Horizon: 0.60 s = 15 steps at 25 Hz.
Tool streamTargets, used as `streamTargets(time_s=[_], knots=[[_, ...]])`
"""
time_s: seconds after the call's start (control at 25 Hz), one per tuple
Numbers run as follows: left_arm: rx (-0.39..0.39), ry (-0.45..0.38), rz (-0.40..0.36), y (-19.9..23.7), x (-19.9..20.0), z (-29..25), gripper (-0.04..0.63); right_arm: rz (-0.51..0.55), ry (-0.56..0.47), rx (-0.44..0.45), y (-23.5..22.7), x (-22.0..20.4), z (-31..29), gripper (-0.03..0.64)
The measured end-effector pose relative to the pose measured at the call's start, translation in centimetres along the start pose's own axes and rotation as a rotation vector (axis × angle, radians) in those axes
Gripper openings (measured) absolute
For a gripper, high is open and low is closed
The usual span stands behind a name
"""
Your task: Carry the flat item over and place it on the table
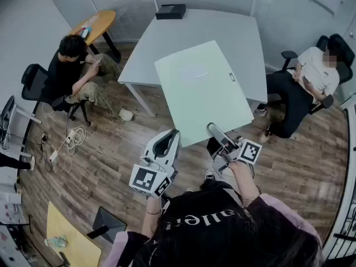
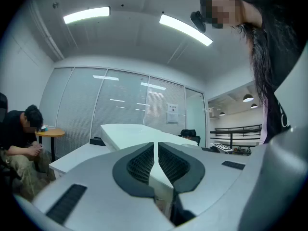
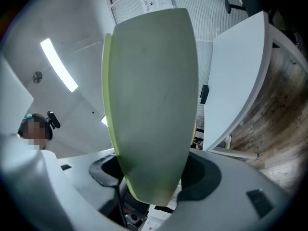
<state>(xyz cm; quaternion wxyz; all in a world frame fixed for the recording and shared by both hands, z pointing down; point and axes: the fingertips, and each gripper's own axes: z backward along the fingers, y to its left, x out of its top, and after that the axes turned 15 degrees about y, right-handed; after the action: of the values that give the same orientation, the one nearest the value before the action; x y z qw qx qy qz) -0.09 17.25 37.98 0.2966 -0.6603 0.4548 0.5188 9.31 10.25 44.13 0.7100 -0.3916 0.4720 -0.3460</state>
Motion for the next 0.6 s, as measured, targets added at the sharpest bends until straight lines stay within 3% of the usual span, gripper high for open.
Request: streamTargets(time_s=[0.48,0.6], knots=[[0.011,-0.001,-0.016,0.3,0.3,-1.7,0.044,-0.016,-0.002,0.051,-0.9,1.4,0.4,0.307],[0.012,-0.004,-0.021,0.4,-0.3,-0.3,0.044,-0.005,0.003,0.041,-0.5,0.1,0.2,0.307]])
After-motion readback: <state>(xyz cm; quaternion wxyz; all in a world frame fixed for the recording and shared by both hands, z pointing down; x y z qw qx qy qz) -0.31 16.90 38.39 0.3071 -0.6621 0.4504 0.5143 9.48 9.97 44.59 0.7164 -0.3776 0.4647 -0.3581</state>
